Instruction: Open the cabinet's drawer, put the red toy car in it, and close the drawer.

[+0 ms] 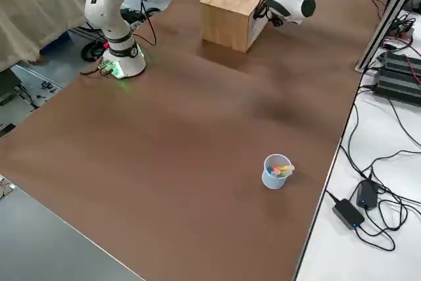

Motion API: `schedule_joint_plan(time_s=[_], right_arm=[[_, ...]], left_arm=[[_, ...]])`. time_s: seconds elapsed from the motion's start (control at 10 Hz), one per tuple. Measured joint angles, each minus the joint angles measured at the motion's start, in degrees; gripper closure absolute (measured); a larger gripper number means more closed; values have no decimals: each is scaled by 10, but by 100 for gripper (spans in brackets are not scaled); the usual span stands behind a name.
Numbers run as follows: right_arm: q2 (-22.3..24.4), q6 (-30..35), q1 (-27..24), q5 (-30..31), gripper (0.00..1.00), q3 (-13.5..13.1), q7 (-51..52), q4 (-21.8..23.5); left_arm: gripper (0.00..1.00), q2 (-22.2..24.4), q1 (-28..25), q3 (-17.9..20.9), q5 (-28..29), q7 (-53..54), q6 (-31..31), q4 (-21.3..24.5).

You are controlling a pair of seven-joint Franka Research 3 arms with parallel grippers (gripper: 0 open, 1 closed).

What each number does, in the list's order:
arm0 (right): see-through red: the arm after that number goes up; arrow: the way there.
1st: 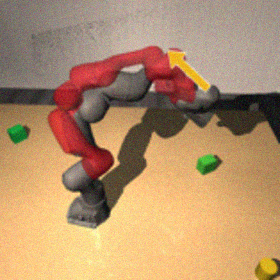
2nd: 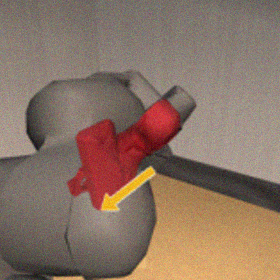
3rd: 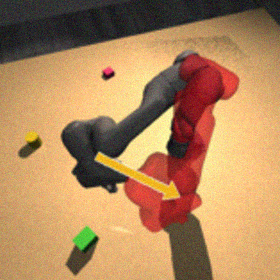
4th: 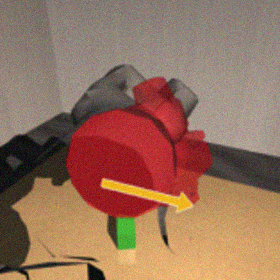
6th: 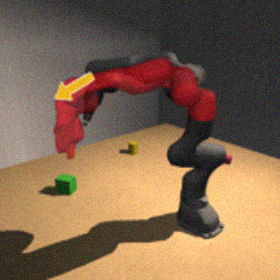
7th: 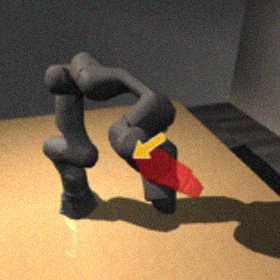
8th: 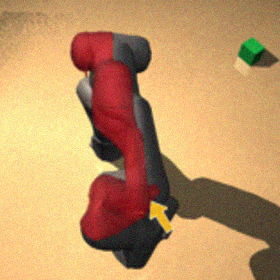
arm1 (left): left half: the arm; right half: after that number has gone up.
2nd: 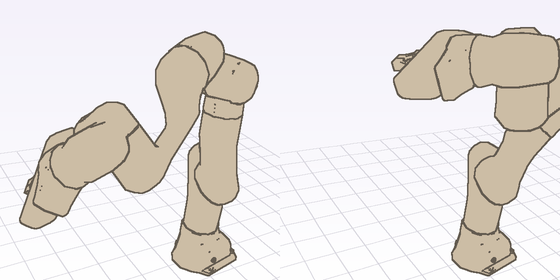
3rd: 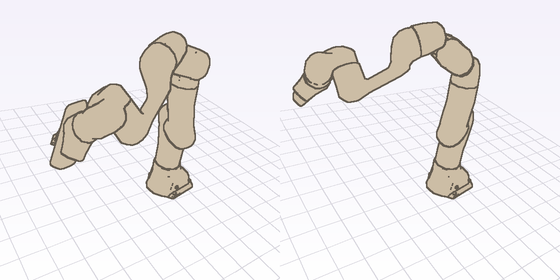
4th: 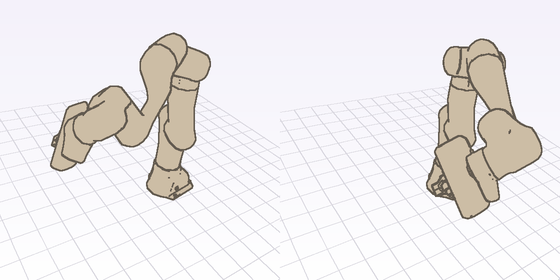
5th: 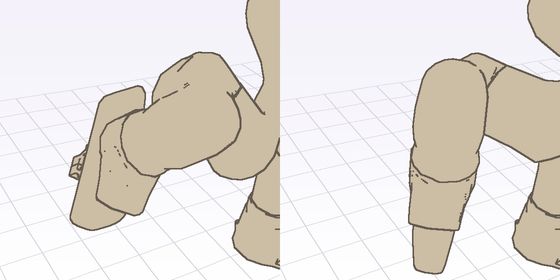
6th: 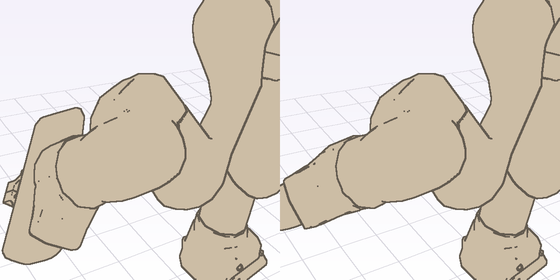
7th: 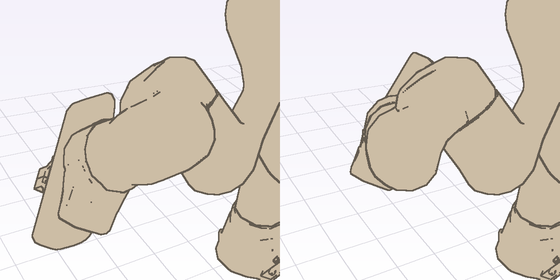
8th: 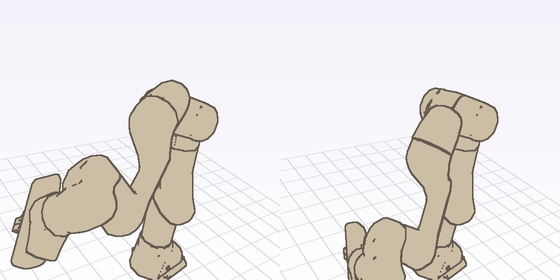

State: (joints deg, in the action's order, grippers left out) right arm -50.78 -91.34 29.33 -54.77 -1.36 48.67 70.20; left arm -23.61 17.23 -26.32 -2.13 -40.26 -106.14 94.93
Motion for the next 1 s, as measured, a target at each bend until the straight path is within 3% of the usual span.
schedule_joint_plan(time_s=[0.7,0.9,1.0], right_arm=[[-7,24,-5,-10,21,0,-10,2],[-8,26,-6,-12,25,0,-15,2],[-9,28,-6,-12,32,0,-22,3]], left_arm=[[97,0,0,0,0,0,1,0],[97,0,0,0,0,0,1,0],[97,0,0,0,0,0,1,0]])
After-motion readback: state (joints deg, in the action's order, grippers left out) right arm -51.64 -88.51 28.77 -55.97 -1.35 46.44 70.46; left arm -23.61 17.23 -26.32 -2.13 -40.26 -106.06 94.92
